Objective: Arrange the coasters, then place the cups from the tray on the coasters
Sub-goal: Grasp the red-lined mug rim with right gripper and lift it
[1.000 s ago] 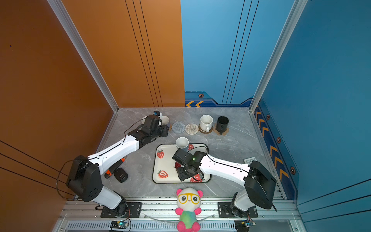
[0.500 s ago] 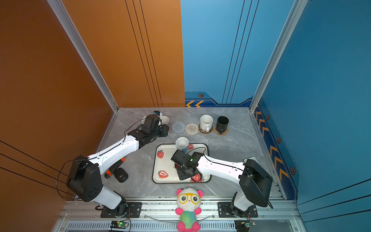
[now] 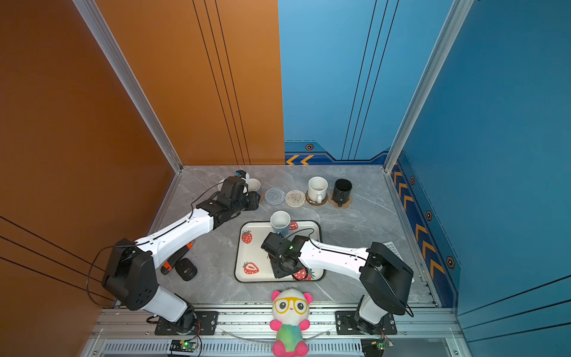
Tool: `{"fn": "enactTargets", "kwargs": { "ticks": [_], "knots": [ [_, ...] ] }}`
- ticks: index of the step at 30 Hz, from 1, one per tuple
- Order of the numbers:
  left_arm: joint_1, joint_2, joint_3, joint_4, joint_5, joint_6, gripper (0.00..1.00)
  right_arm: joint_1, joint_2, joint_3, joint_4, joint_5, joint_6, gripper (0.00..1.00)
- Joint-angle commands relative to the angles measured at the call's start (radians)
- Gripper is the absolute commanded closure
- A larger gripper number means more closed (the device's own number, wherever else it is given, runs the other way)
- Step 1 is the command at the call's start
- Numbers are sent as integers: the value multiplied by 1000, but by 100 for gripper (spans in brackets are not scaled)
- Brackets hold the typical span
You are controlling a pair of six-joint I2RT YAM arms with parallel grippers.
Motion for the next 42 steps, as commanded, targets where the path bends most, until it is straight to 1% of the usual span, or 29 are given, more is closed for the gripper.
{"fn": "enactTargets", "kwargs": {
  "ticks": [1, 3, 10, 13, 14, 15, 22, 30, 42],
  "knots": [
    [13, -21, -13, 19, 28, -8, 54, 9, 12, -11, 29, 10, 20, 67],
    [15, -20, -12, 19, 28, -9, 54, 9, 12, -12, 31, 11, 22, 69],
    [14, -25, -15, 19, 28, -9, 54, 10, 10, -9, 26, 15, 23, 83],
    [15, -24, -15, 19, 30, -8, 54, 12, 9, -4, 15, 25, 21, 93],
    [16, -23, -16, 19, 30, -8, 54, 12, 9, -1, 9, 32, 21, 99],
    [15, -25, -14, 20, 31, -9, 54, 13, 7, 2, 4, 36, 19, 100],
    [17, -21, -14, 25, 37, -9, 54, 26, -3, 20, -32, 73, 6, 100],
    [20, -19, -13, 27, 40, -9, 55, 37, -63, 3, -37, 121, 1, 100],
    [22, -20, -18, 28, 42, -10, 54, 37, -122, -18, -46, 131, -5, 100]
  ]
}}
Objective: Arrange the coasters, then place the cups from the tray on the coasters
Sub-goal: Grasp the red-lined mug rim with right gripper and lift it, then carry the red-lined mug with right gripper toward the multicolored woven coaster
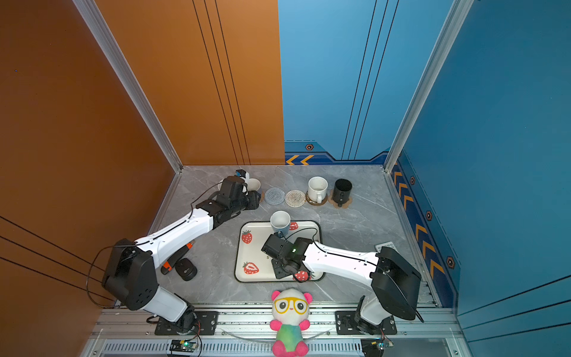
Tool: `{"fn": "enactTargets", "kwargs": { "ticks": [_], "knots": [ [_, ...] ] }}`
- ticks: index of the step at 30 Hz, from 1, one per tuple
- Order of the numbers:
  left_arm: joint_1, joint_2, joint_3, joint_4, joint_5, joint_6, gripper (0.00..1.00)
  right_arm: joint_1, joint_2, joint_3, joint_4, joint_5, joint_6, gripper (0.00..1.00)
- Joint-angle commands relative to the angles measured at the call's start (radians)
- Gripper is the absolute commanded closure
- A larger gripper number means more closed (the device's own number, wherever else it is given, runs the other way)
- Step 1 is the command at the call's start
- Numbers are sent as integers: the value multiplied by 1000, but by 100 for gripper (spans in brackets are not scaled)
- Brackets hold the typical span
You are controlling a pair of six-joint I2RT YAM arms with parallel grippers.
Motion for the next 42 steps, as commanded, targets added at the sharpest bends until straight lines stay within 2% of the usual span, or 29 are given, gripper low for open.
{"fn": "enactTargets", "kwargs": {
  "ticks": [1, 14, 24, 35, 40, 42],
  "knots": [
    [14, -20, -15, 6, 17, -6, 54, 4, -56, -14, -17, 53, -18, 100],
    [15, -15, -16, 16, 30, -16, 54, -44, -220, -84, -78, 107, 1, 100],
    [16, -10, -14, 16, 31, -17, 54, -178, -308, -64, -127, 86, -88, 100],
    [18, 8, -4, 16, 34, -17, 54, -337, -320, 28, -135, 45, -208, 100],
    [18, 18, -3, 22, 41, -19, 54, -373, -288, 102, -126, 24, -269, 100],
    [19, 21, -2, 21, 40, -19, 54, -420, -268, 135, -128, 1, -292, 100]
  ]
}}
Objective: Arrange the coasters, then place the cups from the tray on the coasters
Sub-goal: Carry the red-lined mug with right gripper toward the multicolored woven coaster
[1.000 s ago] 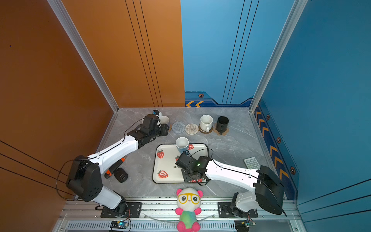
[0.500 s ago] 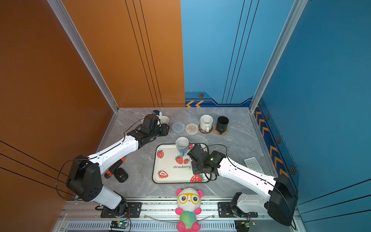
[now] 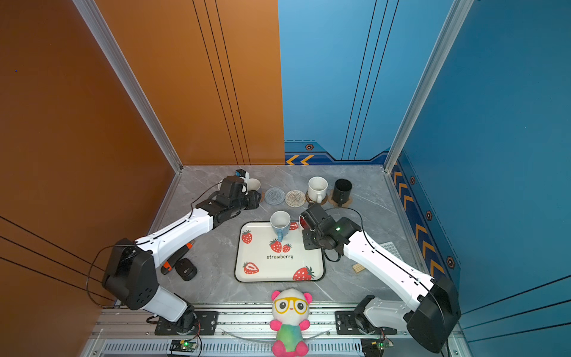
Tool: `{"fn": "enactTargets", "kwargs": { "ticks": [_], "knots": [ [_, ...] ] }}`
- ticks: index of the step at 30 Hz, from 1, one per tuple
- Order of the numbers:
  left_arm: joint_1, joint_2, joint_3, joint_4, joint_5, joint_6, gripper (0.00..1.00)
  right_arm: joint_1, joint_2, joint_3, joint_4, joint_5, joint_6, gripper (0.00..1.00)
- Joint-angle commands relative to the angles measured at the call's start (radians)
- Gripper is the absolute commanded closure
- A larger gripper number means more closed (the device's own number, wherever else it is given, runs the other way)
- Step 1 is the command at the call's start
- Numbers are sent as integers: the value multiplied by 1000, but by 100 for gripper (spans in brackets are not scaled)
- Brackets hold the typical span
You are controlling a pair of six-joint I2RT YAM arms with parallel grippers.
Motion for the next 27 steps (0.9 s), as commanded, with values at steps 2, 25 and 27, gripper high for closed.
{"fn": "enactTargets", "kwargs": {
  "ticks": [2, 25, 27],
  "knots": [
    [15, 16, 0, 6, 22, -6, 54, -52, 35, 109, 29, -44, -88, 100],
    [54, 66, 8, 18, 51, -11, 55, -218, 340, 481, 27, -201, -220, 100],
    [54, 70, 8, 20, 55, -11, 55, -223, 366, 506, 30, -199, -224, 100]
  ]
}}
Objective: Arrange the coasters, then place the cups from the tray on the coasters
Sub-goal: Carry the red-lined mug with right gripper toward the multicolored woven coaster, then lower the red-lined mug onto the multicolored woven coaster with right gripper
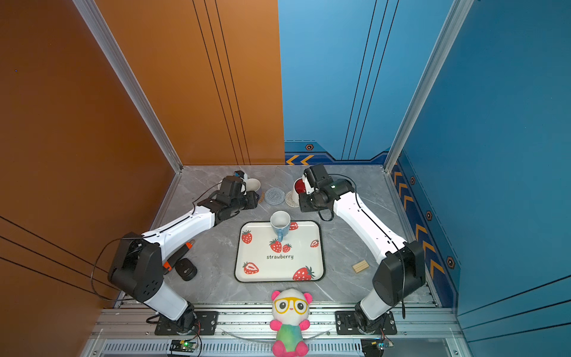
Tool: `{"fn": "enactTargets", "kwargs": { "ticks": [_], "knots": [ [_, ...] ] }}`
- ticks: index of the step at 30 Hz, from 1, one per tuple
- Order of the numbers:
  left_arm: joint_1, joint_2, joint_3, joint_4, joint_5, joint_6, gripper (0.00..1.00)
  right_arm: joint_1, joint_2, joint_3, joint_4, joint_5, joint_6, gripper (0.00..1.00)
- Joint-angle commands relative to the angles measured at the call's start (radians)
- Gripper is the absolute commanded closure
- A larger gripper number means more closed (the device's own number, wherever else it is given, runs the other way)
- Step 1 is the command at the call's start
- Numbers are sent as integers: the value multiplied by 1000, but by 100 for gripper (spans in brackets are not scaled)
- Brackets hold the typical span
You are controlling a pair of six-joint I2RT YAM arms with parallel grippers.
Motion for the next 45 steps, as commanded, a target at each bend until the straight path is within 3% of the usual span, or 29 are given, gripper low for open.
{"fn": "enactTargets", "kwargs": {
  "ticks": [1, 25, 45],
  "knots": [
    [9, 15, 9, 12, 23, -10, 55, -11, 24, 75, 33, -27, -35, 100],
    [41, 37, 6, 7, 37, -9, 55, -78, 403, 365, 69, -95, -76, 100],
    [55, 61, 20, -9, 38, -12, 55, -82, 562, 448, 40, -87, -105, 100]
  ]
}}
